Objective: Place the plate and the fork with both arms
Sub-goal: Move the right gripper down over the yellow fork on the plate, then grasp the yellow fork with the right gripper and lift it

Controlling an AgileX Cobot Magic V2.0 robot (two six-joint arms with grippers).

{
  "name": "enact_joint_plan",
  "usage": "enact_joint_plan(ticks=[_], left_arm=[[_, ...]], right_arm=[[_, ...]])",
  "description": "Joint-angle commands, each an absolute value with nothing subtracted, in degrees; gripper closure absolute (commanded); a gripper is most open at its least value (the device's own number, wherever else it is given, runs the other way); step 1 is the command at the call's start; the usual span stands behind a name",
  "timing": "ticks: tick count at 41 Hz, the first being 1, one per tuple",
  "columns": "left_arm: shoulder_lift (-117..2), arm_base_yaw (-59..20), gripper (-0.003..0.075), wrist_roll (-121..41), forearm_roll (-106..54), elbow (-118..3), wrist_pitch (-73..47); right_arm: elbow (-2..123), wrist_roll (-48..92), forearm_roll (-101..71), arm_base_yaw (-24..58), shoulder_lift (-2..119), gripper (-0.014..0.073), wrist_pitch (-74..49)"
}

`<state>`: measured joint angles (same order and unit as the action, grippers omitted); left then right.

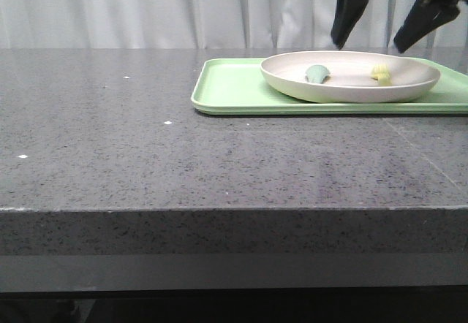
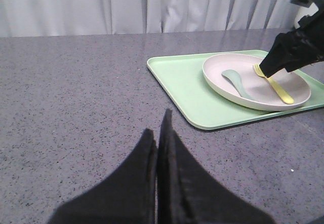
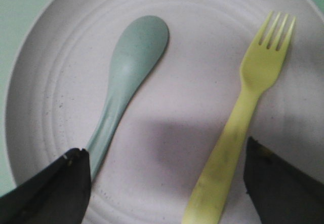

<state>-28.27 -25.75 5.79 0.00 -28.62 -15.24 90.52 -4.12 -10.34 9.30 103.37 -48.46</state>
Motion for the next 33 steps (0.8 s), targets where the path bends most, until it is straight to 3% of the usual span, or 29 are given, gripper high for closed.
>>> enact_joint_plan(ticks=[1, 26, 33], left_arm=[[-28.46, -25.67, 0.0738, 5.78, 0.0, -30.19, -10.44], [-28.46, -25.67, 0.0738, 5.78, 0.0, -30.19, -10.55], [-28.46, -25.67, 0.0738, 5.78, 0.0, -30.19, -10.55]], right_arm=[[93.99, -5.61, -8.72, 8.79, 101.94, -0.0039, -47.26], [93.99, -9.03, -2.88, 8.12, 106.88, -0.0032, -45.72], [93.99, -9.18, -2.93, 8.12, 106.96, 0.0136, -45.92]])
